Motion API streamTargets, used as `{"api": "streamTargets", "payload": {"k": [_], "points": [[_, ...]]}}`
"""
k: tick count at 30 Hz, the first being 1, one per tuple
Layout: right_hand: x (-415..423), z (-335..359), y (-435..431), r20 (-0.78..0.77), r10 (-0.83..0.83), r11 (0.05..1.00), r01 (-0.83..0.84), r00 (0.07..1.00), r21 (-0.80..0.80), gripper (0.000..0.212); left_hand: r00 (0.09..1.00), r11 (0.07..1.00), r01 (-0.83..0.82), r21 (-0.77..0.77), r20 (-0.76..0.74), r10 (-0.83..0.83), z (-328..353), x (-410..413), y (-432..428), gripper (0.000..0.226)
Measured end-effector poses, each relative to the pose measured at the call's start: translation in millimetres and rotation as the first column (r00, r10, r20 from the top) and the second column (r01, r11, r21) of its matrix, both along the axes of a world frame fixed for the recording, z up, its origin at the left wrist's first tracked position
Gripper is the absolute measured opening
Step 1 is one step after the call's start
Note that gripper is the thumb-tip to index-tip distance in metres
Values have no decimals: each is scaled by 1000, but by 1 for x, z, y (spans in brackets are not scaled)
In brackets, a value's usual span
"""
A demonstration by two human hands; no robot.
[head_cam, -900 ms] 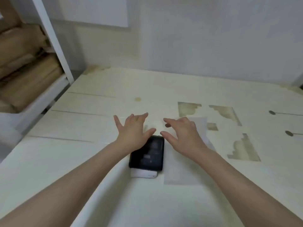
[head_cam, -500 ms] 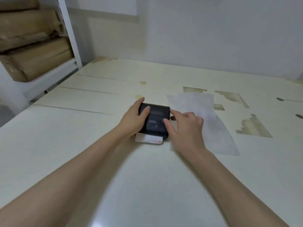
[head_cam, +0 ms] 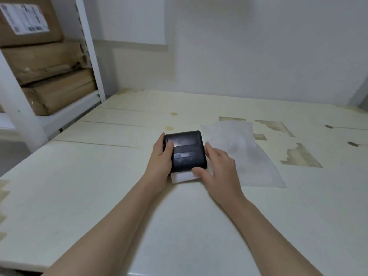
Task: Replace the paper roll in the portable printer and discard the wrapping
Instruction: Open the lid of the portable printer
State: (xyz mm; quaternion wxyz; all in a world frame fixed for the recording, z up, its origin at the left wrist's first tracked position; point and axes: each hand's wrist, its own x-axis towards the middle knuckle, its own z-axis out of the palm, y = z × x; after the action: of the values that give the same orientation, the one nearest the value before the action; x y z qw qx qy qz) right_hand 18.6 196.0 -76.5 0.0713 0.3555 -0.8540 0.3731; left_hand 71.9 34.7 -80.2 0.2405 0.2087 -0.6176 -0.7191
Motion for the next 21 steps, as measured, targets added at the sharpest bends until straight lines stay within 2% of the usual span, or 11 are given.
{"api": "streamTargets", "payload": {"k": [3,6,9,12,16,21], "points": [[1,10,-1,129,53,981,-28,990,-190,66,996,994,19,108,-94,-9,14,-4,9,36],[-9,23,-8,310,182,935,-66,933,-348,60,988,986,21,164,-156,5,20,-14,4,43],[-24,33,-15,410,225,925,-61,884,-376,56,982,980,5,199,-188,33,20,-21,-6,45],[-27,31,-17,446,287,912,-100,848,-397,48,980,979,-40,200,-182,77,15,-23,-12,52],[-31,27,-12,482,345,900,-138,805,-414,48,981,985,-58,161,-176,86,16,-23,-14,29],[-35,28,-4,463,367,901,-183,807,-394,43,985,988,-91,123,-136,108,15,-24,-15,34]]}}
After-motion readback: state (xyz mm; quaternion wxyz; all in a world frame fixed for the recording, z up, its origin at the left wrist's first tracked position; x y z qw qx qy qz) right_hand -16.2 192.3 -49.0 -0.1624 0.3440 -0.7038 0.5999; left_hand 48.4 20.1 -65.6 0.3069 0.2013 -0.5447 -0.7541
